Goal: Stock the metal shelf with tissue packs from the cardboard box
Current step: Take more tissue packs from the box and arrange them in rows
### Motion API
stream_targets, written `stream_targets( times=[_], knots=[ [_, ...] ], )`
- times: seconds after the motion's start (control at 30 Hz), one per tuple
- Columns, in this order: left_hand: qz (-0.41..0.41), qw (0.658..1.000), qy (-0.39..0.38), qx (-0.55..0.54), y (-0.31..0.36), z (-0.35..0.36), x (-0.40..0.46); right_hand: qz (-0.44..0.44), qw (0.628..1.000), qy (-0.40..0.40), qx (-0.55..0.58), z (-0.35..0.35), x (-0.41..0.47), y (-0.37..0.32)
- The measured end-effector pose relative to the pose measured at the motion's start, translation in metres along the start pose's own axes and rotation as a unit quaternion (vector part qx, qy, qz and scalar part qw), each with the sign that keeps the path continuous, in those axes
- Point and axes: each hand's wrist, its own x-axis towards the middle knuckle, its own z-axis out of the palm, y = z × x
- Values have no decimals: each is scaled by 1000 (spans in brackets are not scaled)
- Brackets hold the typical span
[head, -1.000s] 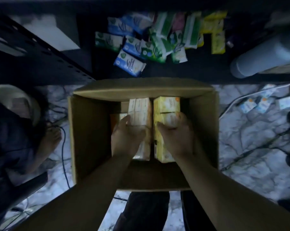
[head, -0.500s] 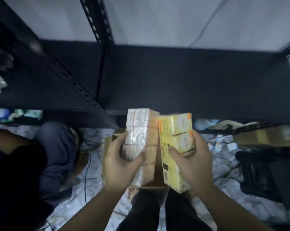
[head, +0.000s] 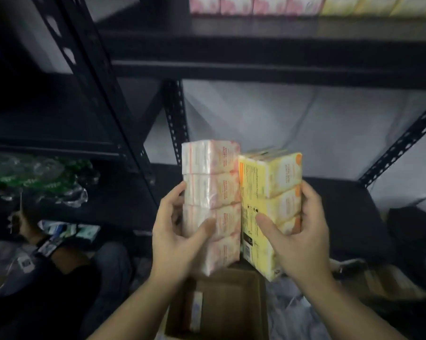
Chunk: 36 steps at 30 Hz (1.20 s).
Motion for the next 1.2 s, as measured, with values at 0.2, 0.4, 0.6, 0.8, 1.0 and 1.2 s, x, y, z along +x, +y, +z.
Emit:
stream_targets(
  times=[0.2,0.4,0.6,0.8,1.0,1.2],
  knots=[
    [100,994,-12,-45,76,21,28,-106,992,10,74,-24,26,-77],
    [203,977,-28,-63,165,46,65,-225,967,28,117,-50,60,-164],
    [262,963,-55,-4,249,52,116,-299,951,50,64,-92,110,-236],
    [288,945,-109,111,298,48,182,-323,946,24,-34,-124,161,-272],
    [288,907,-180,251,311,33,240,-290,939,17,-182,-165,202,-270],
    [205,825,-310,426,300,29,270,-258,929,-23,-265,-184,219,-253]
  ],
)
